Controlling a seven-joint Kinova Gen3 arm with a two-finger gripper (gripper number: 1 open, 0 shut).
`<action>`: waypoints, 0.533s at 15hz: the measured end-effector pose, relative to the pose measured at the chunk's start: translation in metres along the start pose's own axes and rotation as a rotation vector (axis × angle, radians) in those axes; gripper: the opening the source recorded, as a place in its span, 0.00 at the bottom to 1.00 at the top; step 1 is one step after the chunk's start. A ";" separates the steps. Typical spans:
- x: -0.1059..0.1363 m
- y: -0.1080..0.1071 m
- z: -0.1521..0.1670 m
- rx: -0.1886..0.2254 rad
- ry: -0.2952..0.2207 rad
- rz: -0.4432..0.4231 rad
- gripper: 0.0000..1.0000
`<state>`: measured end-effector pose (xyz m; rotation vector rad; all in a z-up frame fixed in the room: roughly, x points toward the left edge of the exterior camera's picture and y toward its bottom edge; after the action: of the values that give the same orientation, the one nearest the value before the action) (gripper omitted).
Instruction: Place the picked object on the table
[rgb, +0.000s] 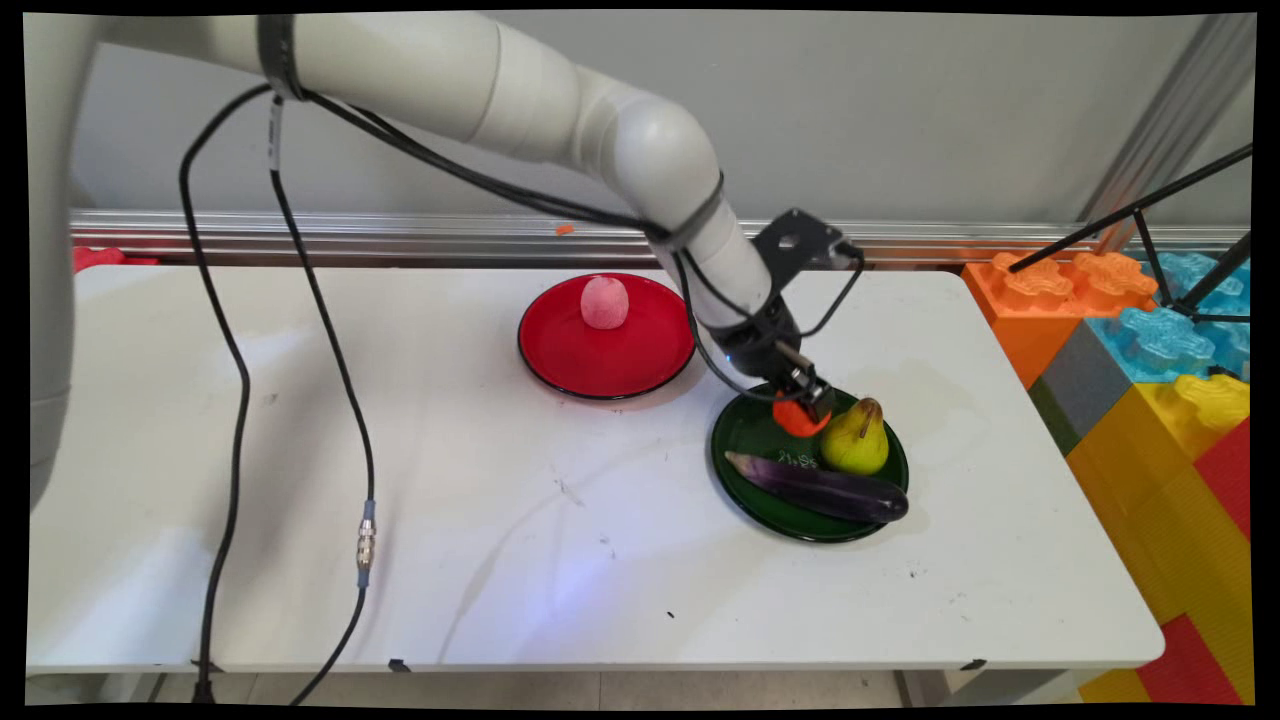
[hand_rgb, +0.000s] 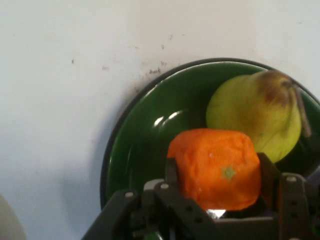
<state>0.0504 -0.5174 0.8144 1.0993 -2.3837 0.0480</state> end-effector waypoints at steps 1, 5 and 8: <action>0.003 -0.001 -0.007 -0.001 0.006 0.009 0.00; 0.006 -0.006 -0.039 -0.005 0.007 0.045 0.00; -0.003 -0.014 -0.062 -0.007 -0.004 0.081 0.00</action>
<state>0.0886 -0.5100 0.8646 1.0000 -2.4291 0.0658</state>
